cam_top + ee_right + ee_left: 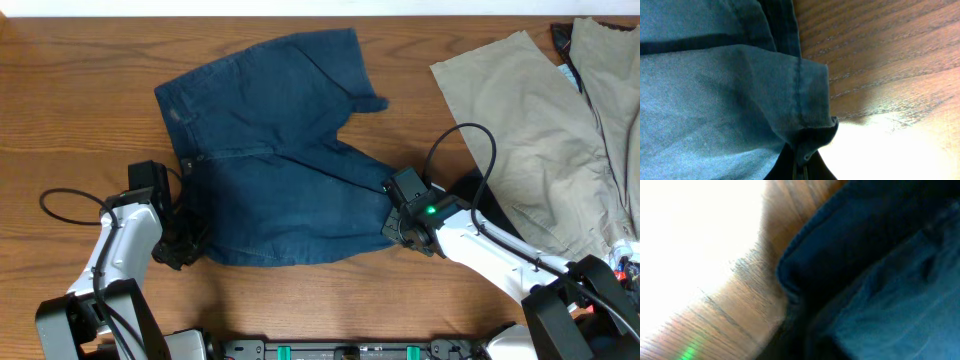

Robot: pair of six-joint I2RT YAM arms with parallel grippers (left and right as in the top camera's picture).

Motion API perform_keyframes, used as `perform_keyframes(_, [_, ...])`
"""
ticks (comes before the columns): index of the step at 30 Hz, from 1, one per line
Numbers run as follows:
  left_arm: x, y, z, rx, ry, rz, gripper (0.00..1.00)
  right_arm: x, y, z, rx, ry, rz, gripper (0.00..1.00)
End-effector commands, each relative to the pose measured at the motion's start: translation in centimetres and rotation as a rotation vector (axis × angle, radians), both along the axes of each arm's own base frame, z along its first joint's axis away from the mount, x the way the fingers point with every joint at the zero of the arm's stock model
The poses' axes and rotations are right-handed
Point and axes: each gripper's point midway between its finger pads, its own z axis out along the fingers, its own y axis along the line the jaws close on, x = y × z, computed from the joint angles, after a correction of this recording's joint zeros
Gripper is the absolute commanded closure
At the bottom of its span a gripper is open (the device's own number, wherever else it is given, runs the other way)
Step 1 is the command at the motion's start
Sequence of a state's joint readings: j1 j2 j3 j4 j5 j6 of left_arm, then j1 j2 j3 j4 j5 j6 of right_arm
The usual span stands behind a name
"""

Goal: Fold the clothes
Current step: 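Lift the hems and fold them up toward the waistband with both grippers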

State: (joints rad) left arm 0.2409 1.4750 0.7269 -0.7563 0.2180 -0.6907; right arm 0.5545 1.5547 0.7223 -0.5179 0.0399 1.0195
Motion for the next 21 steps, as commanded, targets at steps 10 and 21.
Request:
perform_keyframes(10, [-3.0,-5.3,2.7,-0.216,0.008,-0.242,0.94,4.0,-3.6,8.4,0.027,-0.19,0.068,0.99])
perform_keyframes(21, [-5.8,-9.5,7.8,-0.178,-0.172,-0.506,0.94,3.7,-11.8,19.2,-0.041,-0.324,-0.045,0.99])
